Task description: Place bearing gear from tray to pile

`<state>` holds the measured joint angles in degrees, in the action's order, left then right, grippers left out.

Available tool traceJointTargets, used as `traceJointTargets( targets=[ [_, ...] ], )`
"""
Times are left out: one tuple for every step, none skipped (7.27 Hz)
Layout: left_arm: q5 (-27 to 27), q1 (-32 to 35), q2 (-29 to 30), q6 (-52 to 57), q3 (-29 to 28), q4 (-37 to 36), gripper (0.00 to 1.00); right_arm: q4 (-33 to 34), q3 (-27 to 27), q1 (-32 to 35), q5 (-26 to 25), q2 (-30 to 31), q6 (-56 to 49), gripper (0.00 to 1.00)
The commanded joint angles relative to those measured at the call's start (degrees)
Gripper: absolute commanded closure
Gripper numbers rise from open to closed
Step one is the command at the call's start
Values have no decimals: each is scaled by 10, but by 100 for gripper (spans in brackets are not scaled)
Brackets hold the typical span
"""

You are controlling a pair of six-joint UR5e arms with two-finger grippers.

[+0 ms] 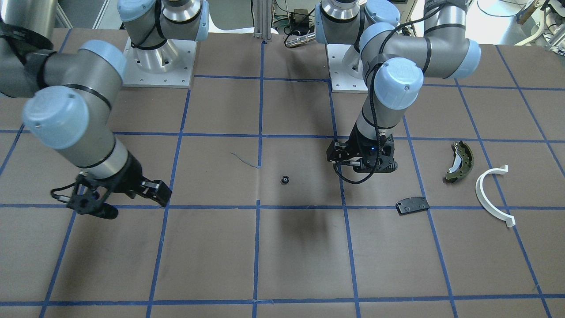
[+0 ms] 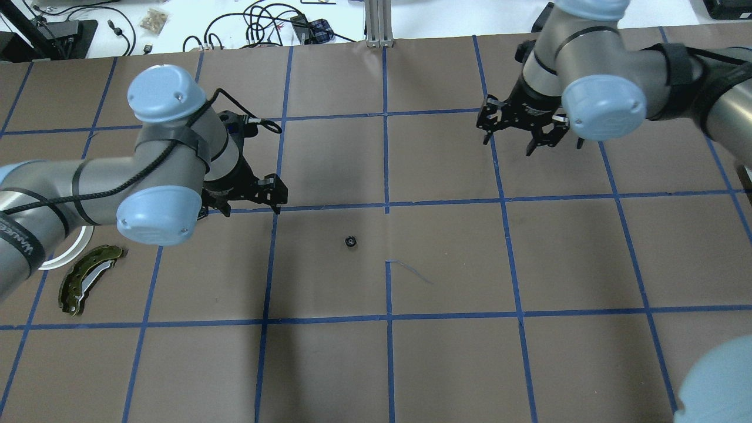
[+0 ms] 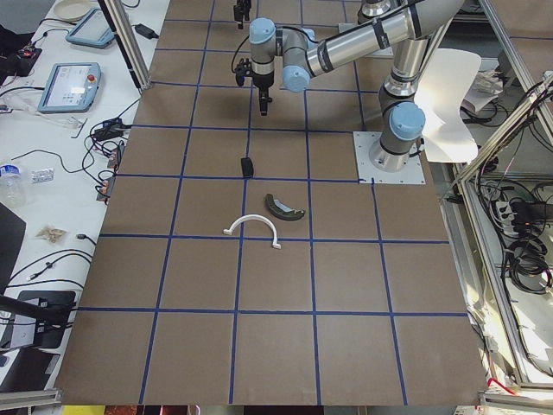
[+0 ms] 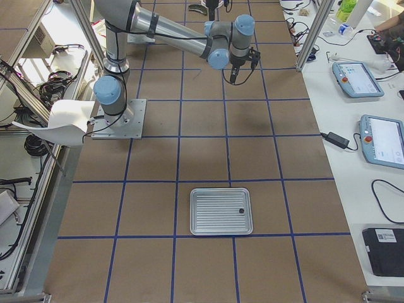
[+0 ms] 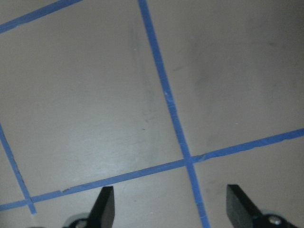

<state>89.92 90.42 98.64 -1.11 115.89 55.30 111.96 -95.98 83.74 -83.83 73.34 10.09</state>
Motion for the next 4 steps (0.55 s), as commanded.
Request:
traceJointTargets(
  targets=[
    [2, 5, 44, -3, 41, -84, 0, -17, -1, -101, -35, 13, -162, 15],
    [-2, 12, 58, -26, 40, -85, 0, -13, 0, -151, -37, 12, -235, 15],
    [-6, 38, 66, -88, 37, -86, 0, -9, 2, -203, -37, 8, -296, 14],
    [-7, 76, 80, -136, 32, -105, 0, -6, 8, -250, -34, 5, -338, 8]
  ],
)
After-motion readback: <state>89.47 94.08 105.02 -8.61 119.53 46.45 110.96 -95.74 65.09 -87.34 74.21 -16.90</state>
